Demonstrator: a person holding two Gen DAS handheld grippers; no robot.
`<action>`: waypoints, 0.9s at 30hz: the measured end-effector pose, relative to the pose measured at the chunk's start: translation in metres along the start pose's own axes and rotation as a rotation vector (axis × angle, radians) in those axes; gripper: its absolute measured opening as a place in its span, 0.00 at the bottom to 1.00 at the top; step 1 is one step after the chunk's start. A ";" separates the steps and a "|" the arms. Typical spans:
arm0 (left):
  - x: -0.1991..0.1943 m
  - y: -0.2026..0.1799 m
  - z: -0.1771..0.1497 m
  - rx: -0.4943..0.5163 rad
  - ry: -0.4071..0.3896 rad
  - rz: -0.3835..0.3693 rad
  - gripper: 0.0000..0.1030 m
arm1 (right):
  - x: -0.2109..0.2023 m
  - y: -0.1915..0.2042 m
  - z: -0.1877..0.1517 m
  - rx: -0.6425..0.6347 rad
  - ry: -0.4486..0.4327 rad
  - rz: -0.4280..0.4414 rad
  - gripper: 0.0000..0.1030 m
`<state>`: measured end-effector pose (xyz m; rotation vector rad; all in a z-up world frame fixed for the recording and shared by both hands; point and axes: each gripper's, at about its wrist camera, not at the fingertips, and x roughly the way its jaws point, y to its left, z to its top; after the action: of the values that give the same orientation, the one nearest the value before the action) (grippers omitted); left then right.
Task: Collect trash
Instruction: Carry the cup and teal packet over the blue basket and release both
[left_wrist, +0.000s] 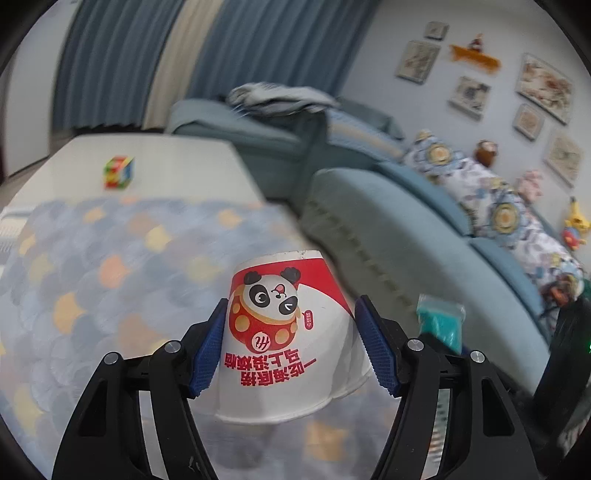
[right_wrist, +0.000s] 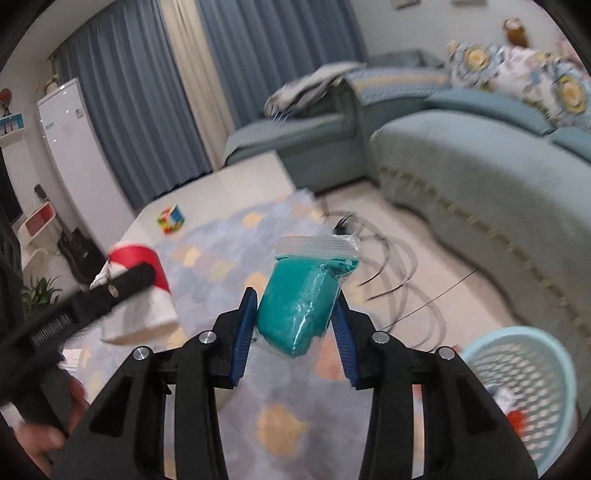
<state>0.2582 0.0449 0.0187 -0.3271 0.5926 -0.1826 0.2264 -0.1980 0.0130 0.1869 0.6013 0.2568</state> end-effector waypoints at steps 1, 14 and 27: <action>-0.005 -0.013 0.000 0.013 -0.005 -0.013 0.63 | -0.014 -0.009 0.001 -0.001 -0.009 -0.021 0.36; 0.001 -0.169 -0.048 0.177 0.090 -0.132 0.64 | -0.093 -0.149 -0.024 0.112 0.098 -0.227 0.36; 0.056 -0.214 -0.124 0.281 0.297 -0.193 0.66 | -0.086 -0.220 -0.077 0.286 0.271 -0.281 0.42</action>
<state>0.2165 -0.2003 -0.0314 -0.0832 0.8181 -0.5017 0.1543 -0.4253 -0.0577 0.3427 0.9236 -0.0796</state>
